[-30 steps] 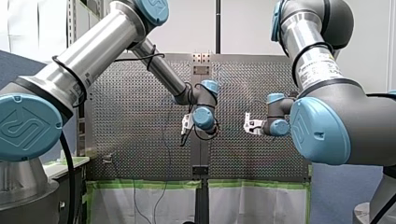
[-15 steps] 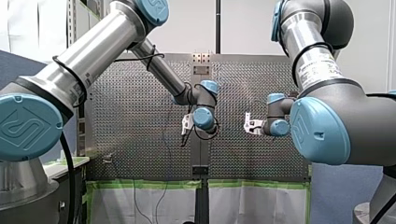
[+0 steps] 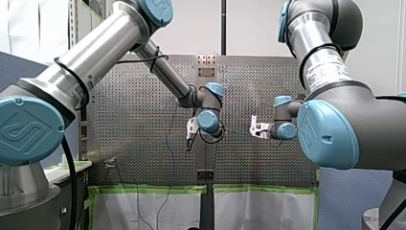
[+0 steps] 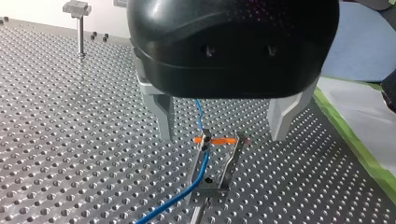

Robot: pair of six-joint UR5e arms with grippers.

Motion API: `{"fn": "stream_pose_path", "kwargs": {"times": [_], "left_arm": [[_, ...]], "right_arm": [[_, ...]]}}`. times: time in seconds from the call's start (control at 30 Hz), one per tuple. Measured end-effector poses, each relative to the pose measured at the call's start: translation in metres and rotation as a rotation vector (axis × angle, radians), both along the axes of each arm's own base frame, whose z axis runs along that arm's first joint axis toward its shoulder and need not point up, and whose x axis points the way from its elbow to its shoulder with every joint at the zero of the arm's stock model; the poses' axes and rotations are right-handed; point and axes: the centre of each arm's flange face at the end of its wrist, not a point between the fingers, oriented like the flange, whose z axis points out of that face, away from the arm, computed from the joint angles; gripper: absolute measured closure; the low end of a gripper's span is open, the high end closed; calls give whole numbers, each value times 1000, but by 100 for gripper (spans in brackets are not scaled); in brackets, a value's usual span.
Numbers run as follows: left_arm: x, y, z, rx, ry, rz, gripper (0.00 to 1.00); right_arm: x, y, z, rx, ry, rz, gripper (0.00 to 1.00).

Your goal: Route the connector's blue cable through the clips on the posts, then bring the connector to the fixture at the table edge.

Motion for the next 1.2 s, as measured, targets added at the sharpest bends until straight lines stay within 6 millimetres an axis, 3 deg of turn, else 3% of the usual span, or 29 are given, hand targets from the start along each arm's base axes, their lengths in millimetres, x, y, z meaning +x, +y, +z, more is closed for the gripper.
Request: {"fn": "stream_pose_path", "kwargs": {"times": [0.23,0.43,0.77,1.0,1.2], "left_arm": [[-7,-5,2,16,3,-15,0],[-31,-10,13,35,0,-48,0],[-64,-15,37,-87,-29,-125,0],[-75,-6,54,-182,-51,-135,0],[-80,15,65,-229,-40,-94,0]], "right_arm": [[0,1,0,3,1,2,98],[0,1,-1,13,3,3,98],[1,2,-1,9,4,5,98],[2,2,-1,9,4,6,98],[2,3,-1,13,3,7,98]]}}
